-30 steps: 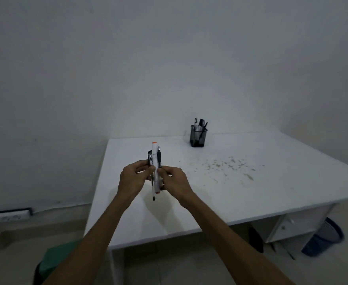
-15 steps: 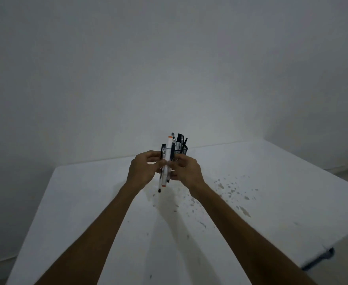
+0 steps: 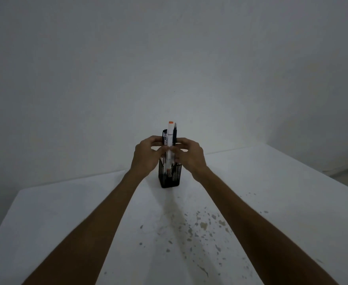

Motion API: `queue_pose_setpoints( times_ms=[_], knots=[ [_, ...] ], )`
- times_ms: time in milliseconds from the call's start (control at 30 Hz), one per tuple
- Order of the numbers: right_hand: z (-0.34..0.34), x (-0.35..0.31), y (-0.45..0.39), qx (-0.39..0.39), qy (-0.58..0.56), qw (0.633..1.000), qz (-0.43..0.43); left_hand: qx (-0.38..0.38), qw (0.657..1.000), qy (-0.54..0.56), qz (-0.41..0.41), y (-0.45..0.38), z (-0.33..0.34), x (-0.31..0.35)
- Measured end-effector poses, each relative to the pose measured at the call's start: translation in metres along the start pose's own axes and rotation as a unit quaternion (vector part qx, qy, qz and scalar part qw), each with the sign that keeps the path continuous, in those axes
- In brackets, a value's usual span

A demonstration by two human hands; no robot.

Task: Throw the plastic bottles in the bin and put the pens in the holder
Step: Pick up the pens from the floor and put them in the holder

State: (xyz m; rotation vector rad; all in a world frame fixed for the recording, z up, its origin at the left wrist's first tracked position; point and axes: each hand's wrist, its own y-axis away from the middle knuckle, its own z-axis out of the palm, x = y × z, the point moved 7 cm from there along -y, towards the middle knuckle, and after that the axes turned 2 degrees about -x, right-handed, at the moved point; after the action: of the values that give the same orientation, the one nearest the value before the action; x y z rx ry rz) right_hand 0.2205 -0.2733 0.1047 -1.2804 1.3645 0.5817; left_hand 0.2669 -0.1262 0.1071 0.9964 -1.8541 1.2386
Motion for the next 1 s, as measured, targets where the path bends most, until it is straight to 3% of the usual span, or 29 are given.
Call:
queue_pose_setpoints(
  times_ms=[300, 1000],
  knots=[
    [-0.002, 0.010, -0.040, 0.003, 0.026, 0.999, -0.018, 0.005, 1.000, -0.023, 0.005, -0.035, 0.012, -0.008],
    [0.015, 0.027, -0.038, -0.036, 0.175, 0.984, -0.023, 0.032, 0.994, -0.106, -0.010, -0.020, 0.020, -0.039]
  ],
)
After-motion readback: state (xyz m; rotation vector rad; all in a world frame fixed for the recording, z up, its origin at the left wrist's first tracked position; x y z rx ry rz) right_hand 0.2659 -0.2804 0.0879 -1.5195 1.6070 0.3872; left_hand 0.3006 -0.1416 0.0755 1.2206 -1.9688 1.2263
